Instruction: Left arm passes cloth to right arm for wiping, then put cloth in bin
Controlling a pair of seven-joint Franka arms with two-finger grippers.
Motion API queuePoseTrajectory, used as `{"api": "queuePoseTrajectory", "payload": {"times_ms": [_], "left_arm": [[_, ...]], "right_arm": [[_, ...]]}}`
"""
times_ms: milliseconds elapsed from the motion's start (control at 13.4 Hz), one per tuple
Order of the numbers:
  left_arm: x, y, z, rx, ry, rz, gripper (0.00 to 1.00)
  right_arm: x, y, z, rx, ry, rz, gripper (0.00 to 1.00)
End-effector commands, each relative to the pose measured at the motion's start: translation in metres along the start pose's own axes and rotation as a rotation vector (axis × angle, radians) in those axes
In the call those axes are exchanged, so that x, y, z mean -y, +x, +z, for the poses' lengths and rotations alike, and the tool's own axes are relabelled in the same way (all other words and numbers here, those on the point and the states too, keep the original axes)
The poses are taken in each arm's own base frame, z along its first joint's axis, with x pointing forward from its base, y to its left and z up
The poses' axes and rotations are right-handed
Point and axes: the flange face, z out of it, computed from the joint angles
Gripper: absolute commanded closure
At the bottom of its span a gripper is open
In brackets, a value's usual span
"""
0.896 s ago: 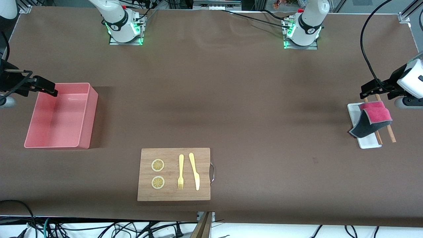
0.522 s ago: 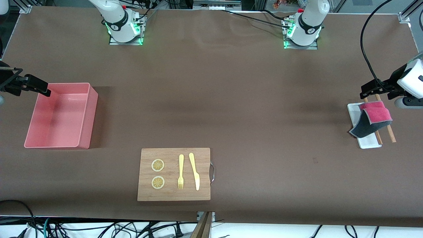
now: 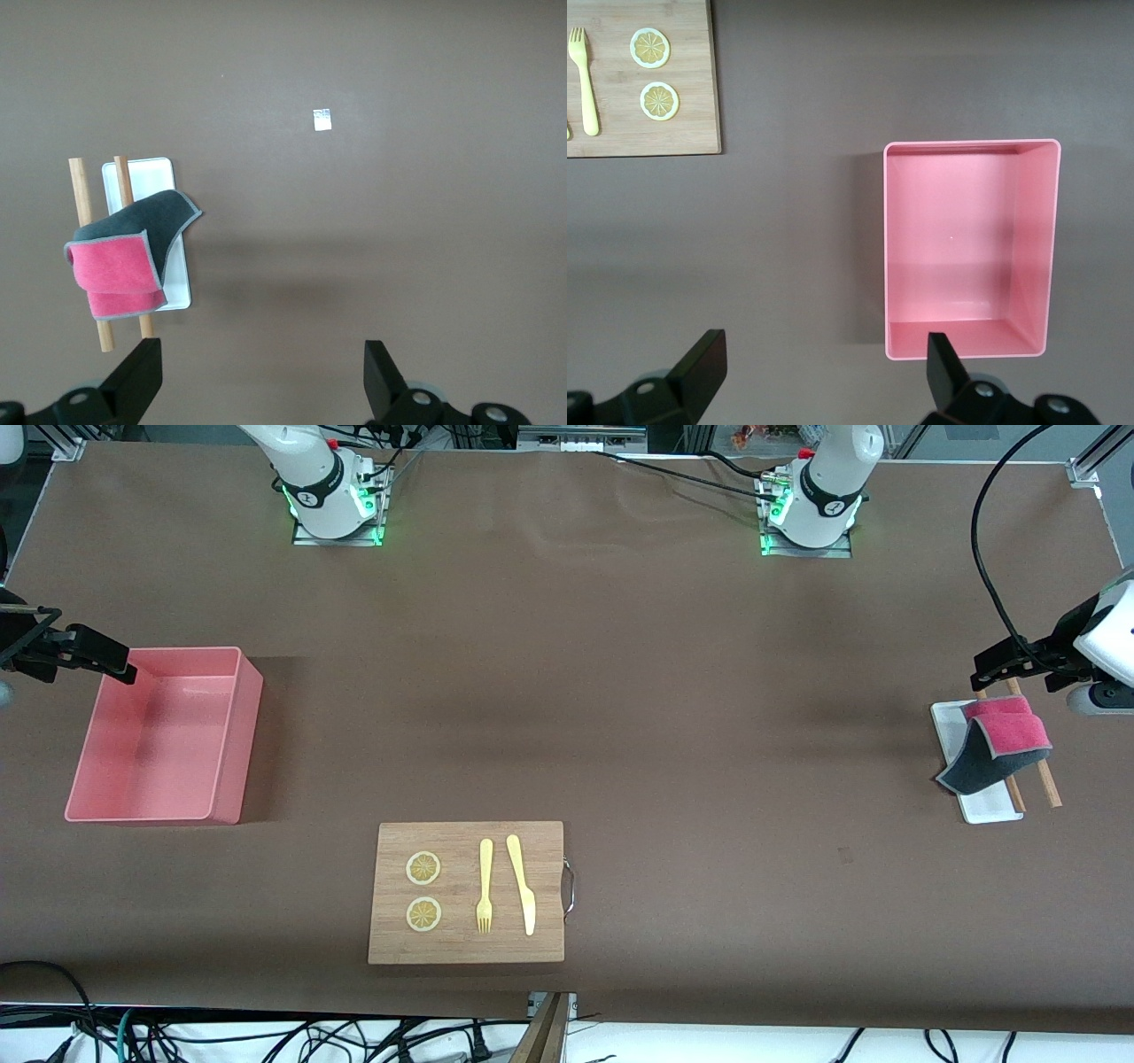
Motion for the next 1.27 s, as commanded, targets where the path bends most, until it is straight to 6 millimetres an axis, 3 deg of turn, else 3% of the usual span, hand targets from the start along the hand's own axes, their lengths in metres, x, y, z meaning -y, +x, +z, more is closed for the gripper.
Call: {"api": "queuePoseTrajectory", "payload": {"times_ms": [0, 1194], "left_arm": [[0.0059, 0.0043, -0.0059, 0.003, 0.001, -0.01, 0.0], [0.0018, 0.0127, -0.0047, -0.003, 0.004, -0.011, 0.0]], "right_arm": [[-0.0097, -0.0026, -0.0062, -0.003, -0.002, 0.01, 0.0], [-0.009, -0.0024, -0.0063, -0.005, -0.003, 0.007, 0.0]]}}
